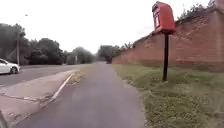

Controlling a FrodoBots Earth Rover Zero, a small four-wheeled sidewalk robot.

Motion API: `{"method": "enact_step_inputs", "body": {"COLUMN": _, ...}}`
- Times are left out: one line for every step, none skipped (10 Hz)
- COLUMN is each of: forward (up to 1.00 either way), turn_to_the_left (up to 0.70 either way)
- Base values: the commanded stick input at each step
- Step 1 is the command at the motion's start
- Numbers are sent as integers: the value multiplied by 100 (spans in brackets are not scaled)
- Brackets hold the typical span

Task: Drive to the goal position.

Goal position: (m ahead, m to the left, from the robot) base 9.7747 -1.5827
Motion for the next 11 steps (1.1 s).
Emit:
{"method": "enact_step_inputs", "body": {"forward": 100, "turn_to_the_left": 0}}
{"method": "enact_step_inputs", "body": {"forward": 100, "turn_to_the_left": 0}}
{"method": "enact_step_inputs", "body": {"forward": 100, "turn_to_the_left": 0}}
{"method": "enact_step_inputs", "body": {"forward": 100, "turn_to_the_left": 0}}
{"method": "enact_step_inputs", "body": {"forward": 100, "turn_to_the_left": 0}}
{"method": "enact_step_inputs", "body": {"forward": 100, "turn_to_the_left": 0}}
{"method": "enact_step_inputs", "body": {"forward": 100, "turn_to_the_left": 0}}
{"method": "enact_step_inputs", "body": {"forward": 100, "turn_to_the_left": 0}}
{"method": "enact_step_inputs", "body": {"forward": 100, "turn_to_the_left": 0}}
{"method": "enact_step_inputs", "body": {"forward": 100, "turn_to_the_left": 0}}
{"method": "enact_step_inputs", "body": {"forward": 100, "turn_to_the_left": 0}}
